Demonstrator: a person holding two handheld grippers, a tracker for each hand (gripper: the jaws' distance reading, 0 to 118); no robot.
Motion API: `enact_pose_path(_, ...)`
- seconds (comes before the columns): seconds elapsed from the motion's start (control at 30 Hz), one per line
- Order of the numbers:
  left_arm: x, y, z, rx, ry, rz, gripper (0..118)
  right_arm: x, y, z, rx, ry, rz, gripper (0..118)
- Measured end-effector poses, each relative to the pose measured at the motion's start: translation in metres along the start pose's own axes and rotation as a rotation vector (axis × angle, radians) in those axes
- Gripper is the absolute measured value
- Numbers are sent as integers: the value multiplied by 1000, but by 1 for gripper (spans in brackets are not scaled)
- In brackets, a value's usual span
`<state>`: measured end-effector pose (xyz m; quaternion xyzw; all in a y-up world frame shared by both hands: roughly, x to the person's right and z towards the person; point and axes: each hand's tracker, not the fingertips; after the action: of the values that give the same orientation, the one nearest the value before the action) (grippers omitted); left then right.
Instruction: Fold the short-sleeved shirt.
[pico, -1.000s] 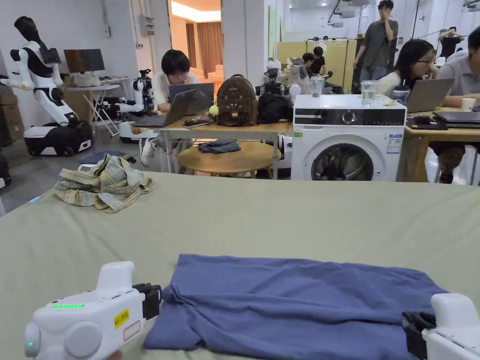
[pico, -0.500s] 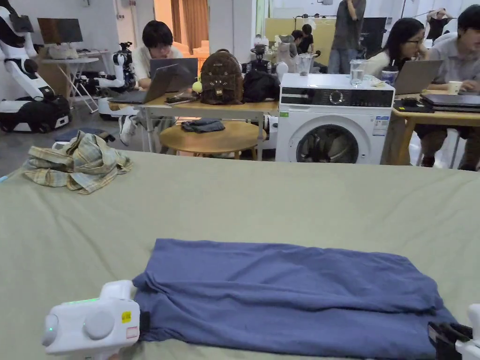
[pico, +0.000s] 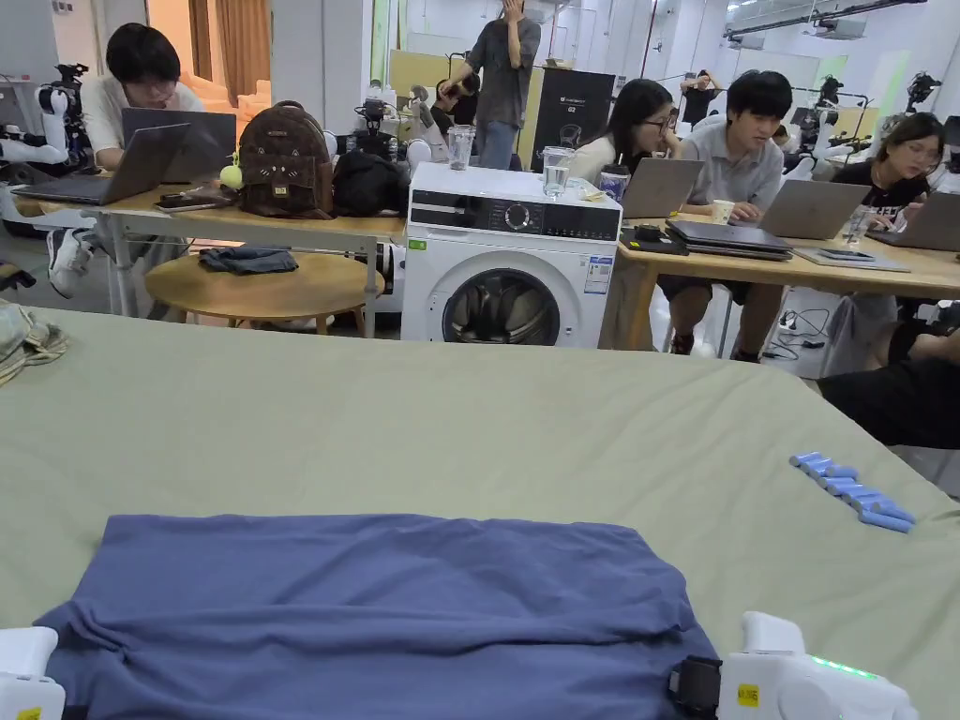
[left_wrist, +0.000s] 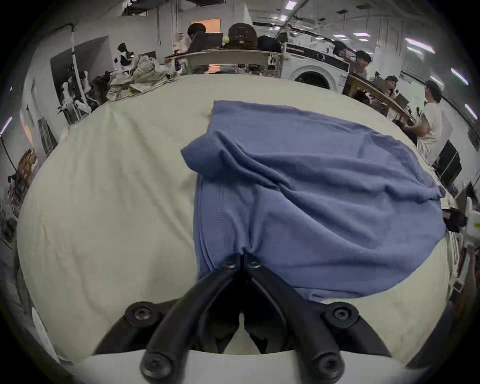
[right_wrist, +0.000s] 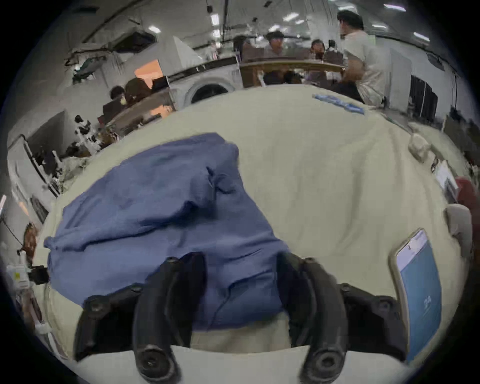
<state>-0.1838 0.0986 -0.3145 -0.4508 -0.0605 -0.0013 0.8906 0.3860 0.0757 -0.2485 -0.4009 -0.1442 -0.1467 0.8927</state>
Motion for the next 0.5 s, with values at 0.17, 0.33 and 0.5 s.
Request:
enact_pose_path(0.17,8,-5,6,12,14,-18,0,-13,-7,13,29,46,32,3)
enact_pose_path(0.33,-18,-2,49,139,-46,35,0,-16,-5,53,140,-41,78,3)
enact_pose_path(0.5,-35,-23,97,170,-82,10,0,-11,-26,94,114,6,112,3)
